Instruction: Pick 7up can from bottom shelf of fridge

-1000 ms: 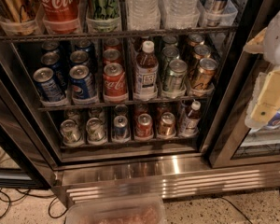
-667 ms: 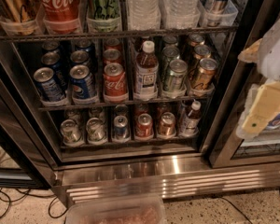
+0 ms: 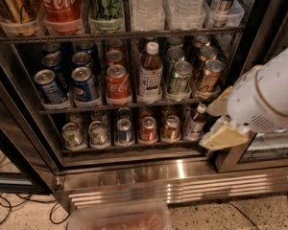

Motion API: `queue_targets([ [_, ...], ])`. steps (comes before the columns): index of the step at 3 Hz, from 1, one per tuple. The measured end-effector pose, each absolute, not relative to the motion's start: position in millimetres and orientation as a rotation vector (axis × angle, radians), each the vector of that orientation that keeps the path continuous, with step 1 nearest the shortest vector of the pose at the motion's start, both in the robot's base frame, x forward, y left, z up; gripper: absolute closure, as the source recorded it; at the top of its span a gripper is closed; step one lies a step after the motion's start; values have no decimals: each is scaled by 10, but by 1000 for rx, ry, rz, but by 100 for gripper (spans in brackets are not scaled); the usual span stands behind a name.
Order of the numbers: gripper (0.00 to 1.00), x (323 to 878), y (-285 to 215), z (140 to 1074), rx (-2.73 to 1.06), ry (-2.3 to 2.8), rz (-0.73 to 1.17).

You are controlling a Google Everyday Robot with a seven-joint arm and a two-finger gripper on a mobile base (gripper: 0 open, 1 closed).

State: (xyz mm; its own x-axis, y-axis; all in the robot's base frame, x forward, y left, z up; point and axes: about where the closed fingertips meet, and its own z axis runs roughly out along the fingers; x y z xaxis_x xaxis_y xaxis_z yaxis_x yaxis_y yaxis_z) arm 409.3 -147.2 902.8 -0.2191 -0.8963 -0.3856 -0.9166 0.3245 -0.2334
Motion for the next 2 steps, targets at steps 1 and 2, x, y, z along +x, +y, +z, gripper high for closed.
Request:
queue_targets([
  [1,64,4074,-1151,8716,-1494,2125,173],
  [2,88,4015,-728,8361,-1498,2084,406],
])
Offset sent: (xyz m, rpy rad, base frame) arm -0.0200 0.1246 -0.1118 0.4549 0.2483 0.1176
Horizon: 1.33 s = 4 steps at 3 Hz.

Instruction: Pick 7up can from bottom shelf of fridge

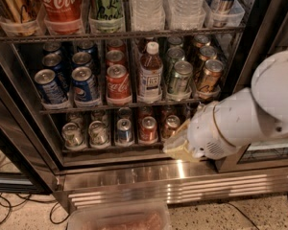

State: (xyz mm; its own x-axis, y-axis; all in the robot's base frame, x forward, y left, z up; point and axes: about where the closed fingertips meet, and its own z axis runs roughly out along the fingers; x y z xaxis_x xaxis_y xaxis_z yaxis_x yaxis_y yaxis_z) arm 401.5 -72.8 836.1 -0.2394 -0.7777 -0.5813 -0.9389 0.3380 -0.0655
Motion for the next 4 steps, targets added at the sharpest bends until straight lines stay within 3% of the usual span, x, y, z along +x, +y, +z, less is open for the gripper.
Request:
queue_targets([
  [1,100,4007,-676,8391,-1482,2079,436],
  [3,100,4046,-474,8242,-1466,2054,403],
  [4,100,3966,-59,7833,-1466,2048,395],
])
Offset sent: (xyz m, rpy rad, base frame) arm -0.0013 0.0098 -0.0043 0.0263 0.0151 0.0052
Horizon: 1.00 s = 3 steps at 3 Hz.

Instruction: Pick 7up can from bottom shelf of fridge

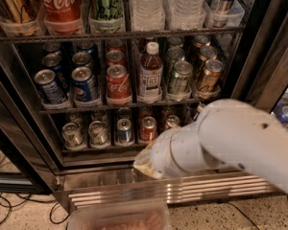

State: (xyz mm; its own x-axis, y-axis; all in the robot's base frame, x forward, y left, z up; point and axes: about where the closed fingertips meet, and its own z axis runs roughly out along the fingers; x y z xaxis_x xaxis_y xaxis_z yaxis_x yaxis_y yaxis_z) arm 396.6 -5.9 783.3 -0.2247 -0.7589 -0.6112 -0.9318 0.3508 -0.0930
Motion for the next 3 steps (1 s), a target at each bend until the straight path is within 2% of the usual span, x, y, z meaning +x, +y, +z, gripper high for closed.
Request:
queue_targets([
  [2,100,4059,499,7043,-1322,2086,435],
  [3,100,4247,522,7165,-1244,2049,397],
])
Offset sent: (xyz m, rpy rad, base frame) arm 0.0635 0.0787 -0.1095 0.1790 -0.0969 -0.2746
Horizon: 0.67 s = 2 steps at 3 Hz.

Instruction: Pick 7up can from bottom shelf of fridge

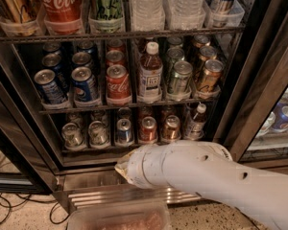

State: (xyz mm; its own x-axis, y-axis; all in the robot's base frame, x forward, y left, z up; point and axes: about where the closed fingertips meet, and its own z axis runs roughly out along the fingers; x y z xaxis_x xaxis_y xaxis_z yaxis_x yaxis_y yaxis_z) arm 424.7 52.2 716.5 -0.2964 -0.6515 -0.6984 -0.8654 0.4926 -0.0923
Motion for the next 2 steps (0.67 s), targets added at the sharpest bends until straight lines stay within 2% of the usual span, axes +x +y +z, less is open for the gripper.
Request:
queue_targets([
  [2,100,4361,683,7035,-1209,2007,403],
])
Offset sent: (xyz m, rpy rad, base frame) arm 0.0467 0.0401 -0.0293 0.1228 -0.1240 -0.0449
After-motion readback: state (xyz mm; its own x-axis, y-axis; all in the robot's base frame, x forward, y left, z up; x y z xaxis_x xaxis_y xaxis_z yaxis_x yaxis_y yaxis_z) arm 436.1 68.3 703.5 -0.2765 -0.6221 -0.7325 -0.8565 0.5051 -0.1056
